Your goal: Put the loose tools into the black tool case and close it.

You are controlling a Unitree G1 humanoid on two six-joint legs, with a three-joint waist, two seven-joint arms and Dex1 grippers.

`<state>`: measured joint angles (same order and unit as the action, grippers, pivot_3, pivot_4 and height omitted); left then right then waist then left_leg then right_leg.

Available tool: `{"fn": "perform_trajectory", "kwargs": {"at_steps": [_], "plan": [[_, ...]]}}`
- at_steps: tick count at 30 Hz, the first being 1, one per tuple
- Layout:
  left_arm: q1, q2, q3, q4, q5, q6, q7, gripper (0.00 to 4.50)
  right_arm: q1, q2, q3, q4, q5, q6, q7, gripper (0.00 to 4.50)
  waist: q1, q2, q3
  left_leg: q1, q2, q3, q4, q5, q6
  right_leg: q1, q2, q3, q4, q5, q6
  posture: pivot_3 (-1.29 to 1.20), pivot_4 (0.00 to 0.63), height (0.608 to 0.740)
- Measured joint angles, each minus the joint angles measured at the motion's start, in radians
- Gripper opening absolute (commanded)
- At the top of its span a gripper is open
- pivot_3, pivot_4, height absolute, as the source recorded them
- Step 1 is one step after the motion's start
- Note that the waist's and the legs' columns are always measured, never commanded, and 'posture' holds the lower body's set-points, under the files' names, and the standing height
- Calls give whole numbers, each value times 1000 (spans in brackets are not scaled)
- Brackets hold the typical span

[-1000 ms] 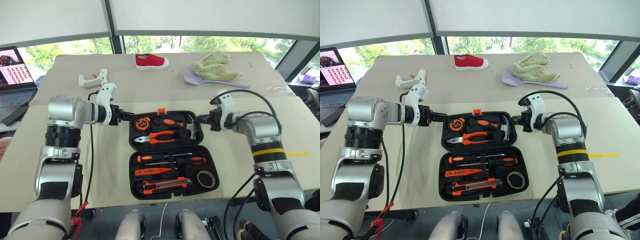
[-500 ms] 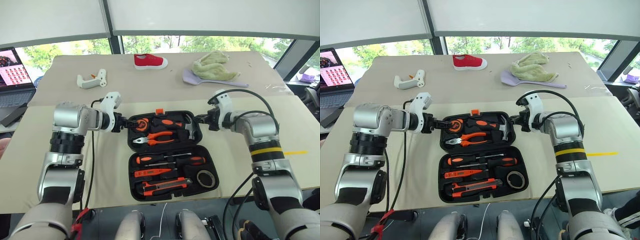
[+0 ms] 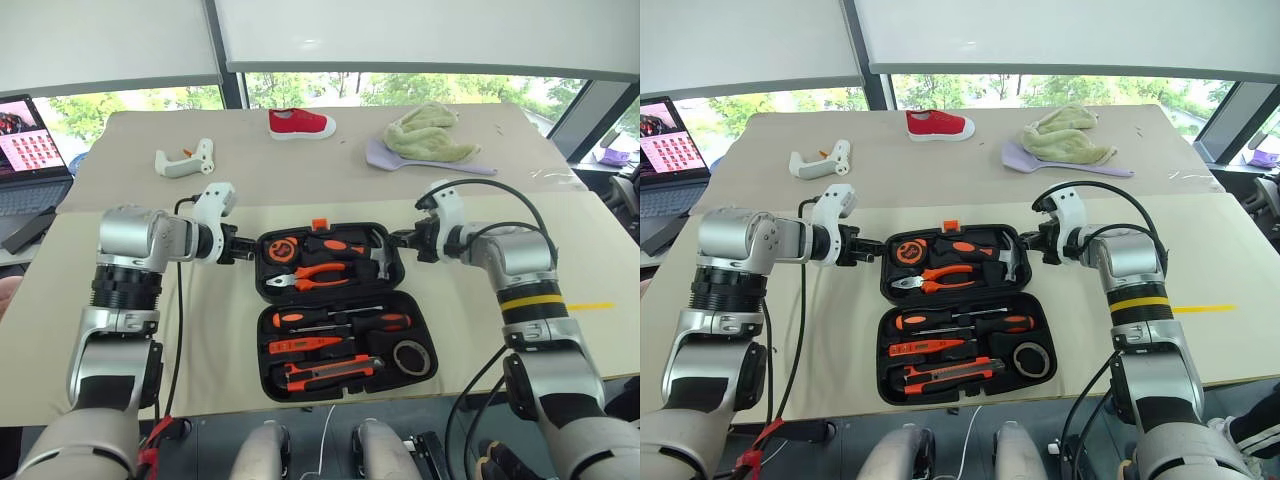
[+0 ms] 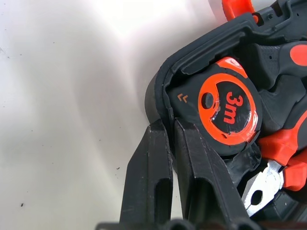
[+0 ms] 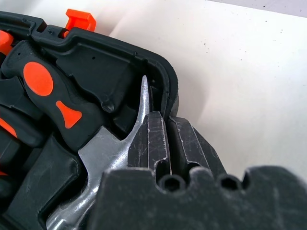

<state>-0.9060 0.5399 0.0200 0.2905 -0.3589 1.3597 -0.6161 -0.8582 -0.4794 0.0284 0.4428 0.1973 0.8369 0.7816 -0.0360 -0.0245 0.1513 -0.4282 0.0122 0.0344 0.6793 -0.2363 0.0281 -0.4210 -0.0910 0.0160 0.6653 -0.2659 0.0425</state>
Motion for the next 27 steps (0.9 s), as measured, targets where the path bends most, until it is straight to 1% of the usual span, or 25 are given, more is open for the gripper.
{"fn": "perform_trajectory", "kwargs": {"at_steps": [4, 7, 9, 13, 16, 19, 21, 23, 24, 25, 27], "plan": [[0, -25, 47, 24, -2, 7, 15, 26, 0, -1, -1, 2, -5, 0, -1, 0, 0, 0, 0, 0, 0, 0, 0, 0, 0, 0, 0, 0, 0, 0, 0, 0, 150, 740], [1, -55, 110, 69, -7, -28, 22, 26, 0, -3, -4, 10, -11, -17, 1, 0, 2, 0, 0, 0, 0, 0, 0, 0, 0, 0, 0, 0, 0, 0, 0, 0, 150, 740], [7, -75, 149, 90, -7, -96, 27, 26, 1, -3, -13, 19, -12, -46, 2, 0, 3, 0, 0, -1, 0, 0, 1, 0, 0, -1, -1, 0, 0, 1, -2, 0, 150, 740], [16, -99, 208, 99, -16, -300, -6, 26, 1, -6, -66, 15, 0, -155, 18, 0, 4, -1, 0, -2, 0, 0, 0, 2, -2, -2, 0, 0, 0, 2, -3, 0, 150, 740], [67, -100, 252, 50, -44, -441, -79, 26, 46, -15, -115, -74, 29, -230, 42, 0, 3, -1, 0, -2, 1, 1, -1, 3, -4, -3, 0, 0, 0, 2, -3, 0, 150, 740], [238, -102, 315, -122, -129, -600, -209, 26, 206, -35, -173, -289, 76, -388, 101, 0, 5, -1, 0, -3, 2, 1, -2, 4, -8, -4, 0, 0, -1, 2, -3, 0, 150, 740], [337, -87, 310, -199, -133, -735, -290, 26, 311, -47, -181, -402, 76, -491, 105, 0, 8, -1, 0, -4, 2, 2, -3, 4, -8, -5, -1, 0, -3, 2, -2, 0, 150, 740], [448, -59, 302, -276, -121, -914, -387, 26, 444, -65, -191, -518, 54, -653, 126, 0, 12, 0, 0, -2, 2, 3, -3, 1, -6, -3, -1, 0, -4, 2, -2, 0, 150, 740], [490, -54, 301, -307, -116, -970, -415, 26, 500, -79, -191, -558, 46, -715, 134, 0, 16, 0, 0, -1, 2, 4, -3, 0, -5, -2, -1, 0, -6, 2, -2, 0, 150, 740], [534, -54, 300, -331, -114, -1031, -438, 26, 559, -93, -193, -593, 29, -792, 139, 0, 19, 0, 0, 2, 2, 4, -2, -4, 1, 2, -1, 0, -7, 2, -2, 0, 150, 740], [653, -53, 298, -383, -104, -1166, -480, 26, 699, -135, -194, -634, -19, -1019, 150, 0, 23, 0, -2, 9, 3, 5, -3, -7, 5, 11, -2, -1, -10, 1, -2, 0, 150, 740]]}}
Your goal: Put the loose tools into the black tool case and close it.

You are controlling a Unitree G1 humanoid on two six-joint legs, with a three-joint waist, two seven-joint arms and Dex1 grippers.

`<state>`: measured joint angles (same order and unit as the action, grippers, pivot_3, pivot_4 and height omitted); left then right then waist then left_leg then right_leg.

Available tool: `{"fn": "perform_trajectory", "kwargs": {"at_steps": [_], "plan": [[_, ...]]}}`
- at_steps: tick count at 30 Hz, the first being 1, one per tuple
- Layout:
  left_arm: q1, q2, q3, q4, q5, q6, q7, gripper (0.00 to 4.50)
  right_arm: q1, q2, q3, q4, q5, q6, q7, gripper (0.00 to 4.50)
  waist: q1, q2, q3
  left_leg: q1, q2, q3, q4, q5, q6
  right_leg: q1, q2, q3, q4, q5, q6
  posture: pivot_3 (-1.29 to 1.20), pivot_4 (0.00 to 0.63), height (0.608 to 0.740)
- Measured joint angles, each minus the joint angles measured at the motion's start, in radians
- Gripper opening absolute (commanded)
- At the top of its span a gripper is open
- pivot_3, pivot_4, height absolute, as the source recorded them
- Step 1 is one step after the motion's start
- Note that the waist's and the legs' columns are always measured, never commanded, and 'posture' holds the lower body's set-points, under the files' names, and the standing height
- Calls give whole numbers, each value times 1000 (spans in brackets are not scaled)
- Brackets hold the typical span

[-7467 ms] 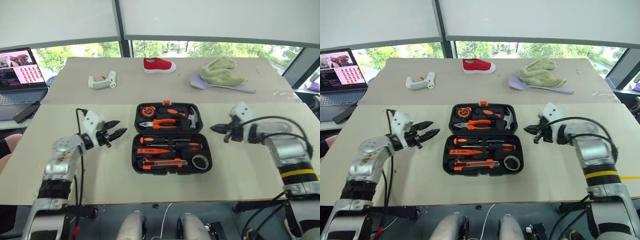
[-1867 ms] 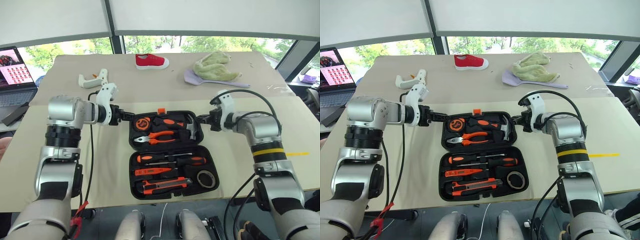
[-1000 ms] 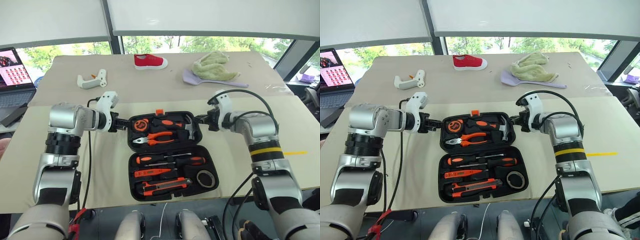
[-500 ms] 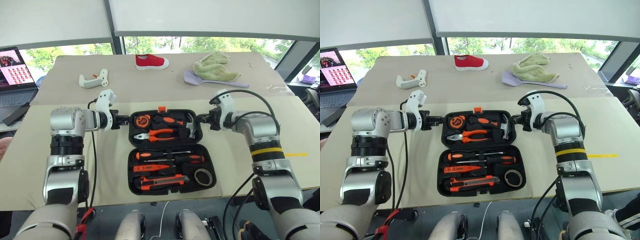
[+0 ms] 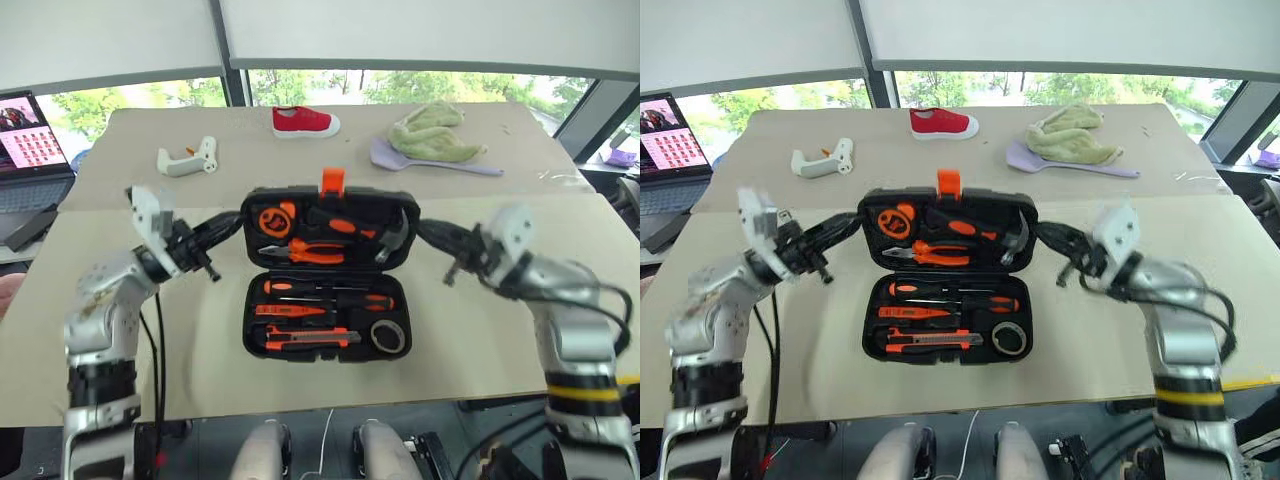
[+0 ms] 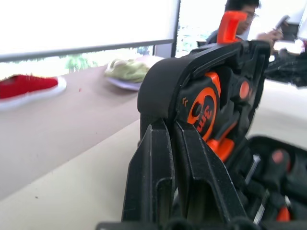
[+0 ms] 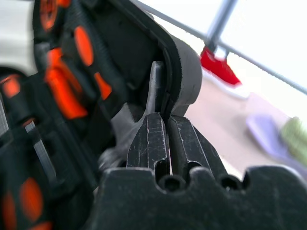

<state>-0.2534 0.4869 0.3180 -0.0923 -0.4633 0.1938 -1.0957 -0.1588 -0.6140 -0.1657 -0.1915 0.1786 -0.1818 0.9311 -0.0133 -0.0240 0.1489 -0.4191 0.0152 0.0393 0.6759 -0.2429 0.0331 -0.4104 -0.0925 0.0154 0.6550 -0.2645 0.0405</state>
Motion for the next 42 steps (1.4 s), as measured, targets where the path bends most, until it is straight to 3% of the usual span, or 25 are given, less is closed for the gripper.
{"fn": "perform_trajectory", "kwargs": {"at_steps": [2, 4, 5, 7, 8, 10, 15, 20, 21, 22, 25, 29, 36, 42], "plan": [[123, 1, -7, -20, 36, -125, -33, 26, 114, -31, 22, 20, -65, -233, 16, 0, 0, 0, 0, 16, 1, 1, -2, -4, 1, 18, 0, -1, -13, -1, 0, 0, 150, 740], [280, 11, -16, -34, 70, -259, -82, 748, 221, -55, 57, 67, -133, -462, 15, 0, -2, -1, -1, 30, 1, 2, -7, -4, 1, 31, -2, 0, -16, -3, -1, 0, 150, 740], [326, 19, -18, -24, 85, -299, -101, 918, 246, -55, 65, 96, -154, -529, 12, 0, -1, -2, 0, 33, 2, 3, -7, -4, 1, 33, -2, 0, -16, -4, -2, 0, 150, 740], [387, 26, -33, -7, 109, -379, -128, 1726, 272, -84, 97, 140, -188, -632, 6, 0, 0, -2, 0, 36, 2, 3, -7, -3, 2, 35, -3, 0, -15, -4, -4, 0, 150, 740], [397, 29, -33, 5, 110, -400, -121, 2139, 291, -98, 110, 150, -189, -648, 2, 384, 5, -3, -1, 37, 3, 3, -7, -2, 2, 37, -4, -1, -15, -5, -5, 0, 150, 740], [394, 50, -25, 29, 110, -397, -96, 2452, 301, -112, 121, 169, -188, -647, -1, 979, 14, -4, -1, 40, 3, 2, -7, -2, 2, 39, -3, -2, -14, -5, -5, 0, 150, 740], [307, 172, 48, 180, 107, -340, -36, 2452, 365, -189, 98, 269, -155, -597, -11, 2585, 24, -4, -1, 36, 2, 2, -7, -2, 2, 35, -4, -1, -14, -4, -4, 0, 150, 740], [156, 216, -29, 310, 122, -347, -83, 2452, 422, -255, 73, 231, -81, -554, -2, 4379, 23, -4, -1, 34, 3, 2, -8, -2, 2, 34, -4, -2, -14, -4, -3, 0, 150, 740], [136, 216, -40, 329, 130, -347, -84, 2452, 437, -263, 76, 215, -66, -537, 7, 4456, 24, -4, -1, 34, 3, 2, -8, -2, 2, 33, -3, -2, -14, -4, -3, 0, 150, 740], [95, 214, -63, 359, 137, -345, -86, 2452, 472, -280, 80, 173, -24, -487, 30, 4456, 24, -4, -1, 33, 3, 2, -8, -2, 2, 32, -3, -2, -13, -4, -3, 0, 150, 740], [-48, 197, -112, 432, 153, -320, -80, 1603, 564, -336, 144, 12, 73, -310, 78, 3769, 33, -5, -1, 29, 3, 1, -6, -1, 2, 31, -3, -3, -12, -4, -3, 0, 150, 740], [-234, 151, -237, 508, 223, -321, -86, 101, 566, -327, 236, -174, 101, -110, 87, 2321, 27, -6, -2, 27, 1, 1, -2, -2, 3, 30, -1, -2, -12, -2, 0, 0, 150, 740], [-373, 84, -395, 730, 352, -330, -95, 0, 405, -217, 350, -201, 18, 108, 17, 56, 19, -10, 0, 16, 1, 2, 3, -2, 4, 19, 3, -2, -11, -2, 0, 0, 150, 740], [-387, 76, -406, 748, 342, -324, -166, 0, 262, -158, 396, -171, -58, 189, -9, 56, 21, -10, 0, 15, 1, 1, 4, -2, 4, 19, 2, -2, -10, -2, 1, 0, 150, 740]]}}
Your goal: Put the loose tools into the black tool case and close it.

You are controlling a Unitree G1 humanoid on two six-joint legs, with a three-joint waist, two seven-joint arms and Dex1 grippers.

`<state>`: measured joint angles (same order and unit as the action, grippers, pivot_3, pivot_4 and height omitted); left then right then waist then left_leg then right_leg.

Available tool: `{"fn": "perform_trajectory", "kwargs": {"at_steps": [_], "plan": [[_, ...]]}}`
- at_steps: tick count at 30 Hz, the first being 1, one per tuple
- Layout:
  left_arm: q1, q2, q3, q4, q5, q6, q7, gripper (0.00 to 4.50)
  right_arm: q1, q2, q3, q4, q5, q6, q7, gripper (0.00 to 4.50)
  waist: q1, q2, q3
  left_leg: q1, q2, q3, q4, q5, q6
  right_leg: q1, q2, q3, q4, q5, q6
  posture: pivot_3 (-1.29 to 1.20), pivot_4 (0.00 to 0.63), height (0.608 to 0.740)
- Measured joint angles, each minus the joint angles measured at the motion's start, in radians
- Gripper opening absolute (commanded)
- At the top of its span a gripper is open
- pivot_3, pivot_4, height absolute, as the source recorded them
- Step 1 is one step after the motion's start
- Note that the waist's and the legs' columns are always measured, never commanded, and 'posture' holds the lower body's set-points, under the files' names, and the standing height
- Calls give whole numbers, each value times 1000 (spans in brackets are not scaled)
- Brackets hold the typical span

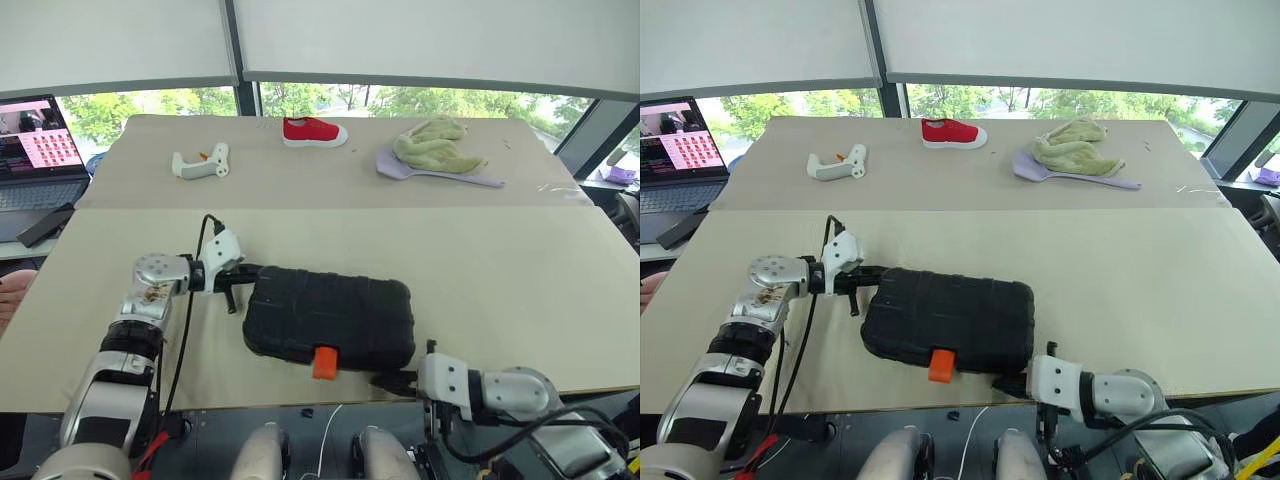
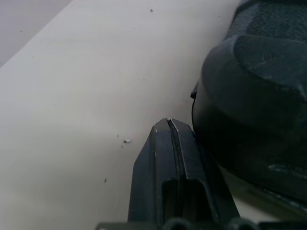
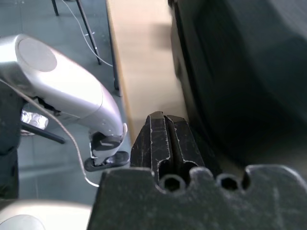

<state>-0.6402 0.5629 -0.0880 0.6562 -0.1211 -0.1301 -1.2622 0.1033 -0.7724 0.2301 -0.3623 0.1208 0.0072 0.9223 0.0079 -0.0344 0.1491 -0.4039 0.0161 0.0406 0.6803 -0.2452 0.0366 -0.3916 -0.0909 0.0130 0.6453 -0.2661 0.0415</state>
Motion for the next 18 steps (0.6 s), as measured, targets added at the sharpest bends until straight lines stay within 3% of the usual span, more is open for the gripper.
{"fn": "perform_trajectory", "kwargs": {"at_steps": [7, 14, 18], "plan": [[139, 9, 27, -196, -80, 93, -50, 0, -136, 17, -32, 154, -21, 1, -12, 56, 2, -1, 0, 1, 0, 0, 1, 0, 0, 1, -1, 0, 0, 0, 0, 0, 150, 740], [315, -12, 79, -473, -191, 274, 47, 0, -302, 70, -88, 410, -31, -28, -52, 56, 3, 0, 1, 0, 0, -1, 0, 0, 0, 1, -2, 0, 1, 1, 1, 0, 150, 740], [316, 44, 124, -535, -248, 345, 55, 0, -310, 57, -106, 439, -16, -34, -30, 56, 2, 0, 1, 0, 1, -2, 0, 0, 0, 1, -1, 0, 1, 1, 0, 0, 150, 740]]}}
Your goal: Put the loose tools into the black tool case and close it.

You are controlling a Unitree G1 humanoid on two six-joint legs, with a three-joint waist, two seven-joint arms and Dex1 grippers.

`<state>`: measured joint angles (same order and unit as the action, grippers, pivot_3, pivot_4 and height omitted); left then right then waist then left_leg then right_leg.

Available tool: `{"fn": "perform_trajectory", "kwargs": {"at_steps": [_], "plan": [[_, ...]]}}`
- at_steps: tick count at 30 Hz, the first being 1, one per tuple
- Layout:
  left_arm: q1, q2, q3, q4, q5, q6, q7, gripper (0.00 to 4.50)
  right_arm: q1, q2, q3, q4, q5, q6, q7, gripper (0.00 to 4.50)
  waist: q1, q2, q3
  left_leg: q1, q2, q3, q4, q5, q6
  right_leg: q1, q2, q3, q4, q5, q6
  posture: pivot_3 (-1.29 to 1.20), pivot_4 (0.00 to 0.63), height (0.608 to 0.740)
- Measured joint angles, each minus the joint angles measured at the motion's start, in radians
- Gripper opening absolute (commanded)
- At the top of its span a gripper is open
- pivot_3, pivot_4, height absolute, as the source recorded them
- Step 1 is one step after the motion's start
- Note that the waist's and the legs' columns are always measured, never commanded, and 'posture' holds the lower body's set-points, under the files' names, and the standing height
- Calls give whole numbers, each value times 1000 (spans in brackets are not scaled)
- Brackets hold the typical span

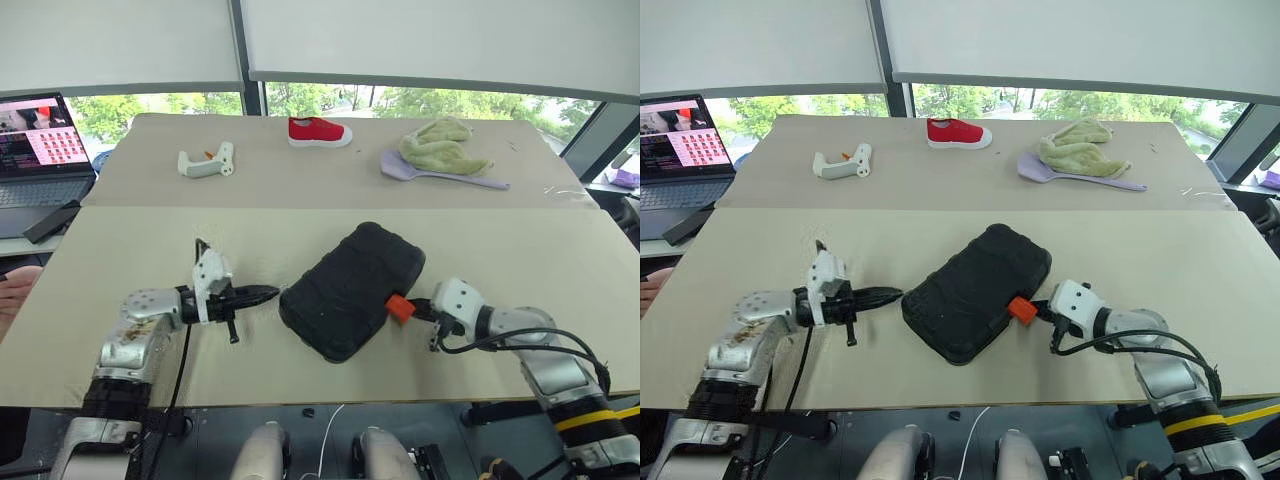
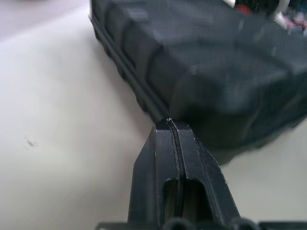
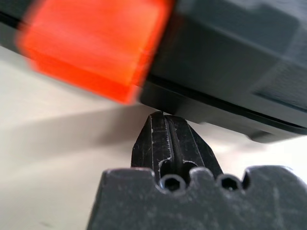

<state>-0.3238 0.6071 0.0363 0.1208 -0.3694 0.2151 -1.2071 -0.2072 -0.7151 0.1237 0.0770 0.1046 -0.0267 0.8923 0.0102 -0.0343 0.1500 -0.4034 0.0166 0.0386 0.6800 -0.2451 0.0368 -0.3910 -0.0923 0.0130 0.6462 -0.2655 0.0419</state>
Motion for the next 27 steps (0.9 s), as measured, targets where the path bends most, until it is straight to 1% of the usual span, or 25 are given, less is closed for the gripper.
{"fn": "perform_trajectory", "kwargs": {"at_steps": [2, 4, 7, 8, 11, 12, 14, 16, 18, 20, 23, 27], "plan": [[-36, 48, 29, 3, -33, 48, -25, 0, 41, -33, -37, -9, 33, 6, 34, 56, 4, 1, 0, 0, 0, 0, 0, 0, 0, 0, 0, -1, 0, 0, 0, 0, 150, 740], [-81, 61, 33, -3, -67, 91, -45, 0, 73, -51, -60, -26, 52, 13, 59, 56, 6, 1, 0, 0, -1, 0, 0, 0, 0, 1, -1, -1, -1, 0, 0, 0, 150, 740], [-180, 27, -27, -49, -98, 170, -70, 0, 152, -58, -96, -91, 108, 54, 82, 56, 11, 1, 0, -1, -1, 0, 1, 0, 0, 2, -1, -1, -2, 0, 0, 0, 150, 740], [-211, -2, -62, -66, -98, 181, -71, 0, 180, -58, -107, -116, 128, 70, 88, 56, 11, 1, 0, -1, -2, 0, 1, 0, 0, 2, -1, 0, -2, 0, 1, 0, 150, 740], [-273, -117, -204, -66, -46, 185, -51, 0, 259, -57, -142, -178, 154, 80, 87, 56, 5, 1, 0, -1, -2, 0, 1, 0, 0, 2, 0, 0, -2, 0, 1, 0, 150, 740], [-281, -144, -233, -56, -27, 184, -41, 0, 276, -57, -147, -190, 154, 79, 86, 56, 1, 1, 0, -1, -2, 0, 0, 0, 0, 2, 1, 1, -2, 0, 1, 0, 150, 740], [-328, -208, -310, 27, 56, 154, 9, 0, 320, -42, -170, -228, 157, 82, 65, 56, -5, 1, 0, 0, -2, 0, 0, 0, 0, 1, 3, 1, -2, 0, 1, 0, 150, 740], [-361, -230, -357, 78, 122, 113, 37, 0, 346, -24, -189, -272, 177, 92, 46, 56, -7, 1, 0, 0, -2, 0, 0, 0, 0, 1, 3, 2, -2, 0, 0, 0, 150, 740], [-397, -255, -388, 115, 181, 94, 78, 0, 353, -14, -197, -328, 200, 115, 31, 56, 0, 4, -2, 3, -2, 0, 0, 0, 0, 4, 2, 2, -2, 0, 1, 0, 150, 740], [-407, -264, -414, 124, 213, 94, 100, 0, 354, -7, -202, -385, 229, 134, 20, 56, 2, 5, -3, 4, -2, 0, 0, 0, 0, 6, 1, 2, -2, 0, 1, 0, 150, 740], [-405, -263, -421, 123, 224, 95, 102, 0, 352, -4, -205, -417, 234, 152, 12, 56, 2, 6, -8, 5, -2, 0, 0, 0, 0, 7, 2, 2, -3, 0, 1, 0, 150, 740], [-386, -265, -418, 104, 224, 122, 115, 0, 313, 16, -203, -418, 232, 177, -12, 56, 2, 9, -12, 5, -2, 0, 0, 0, 0, 7, 2, 2, -3, 0, 1, 0, 150, 740]]}}
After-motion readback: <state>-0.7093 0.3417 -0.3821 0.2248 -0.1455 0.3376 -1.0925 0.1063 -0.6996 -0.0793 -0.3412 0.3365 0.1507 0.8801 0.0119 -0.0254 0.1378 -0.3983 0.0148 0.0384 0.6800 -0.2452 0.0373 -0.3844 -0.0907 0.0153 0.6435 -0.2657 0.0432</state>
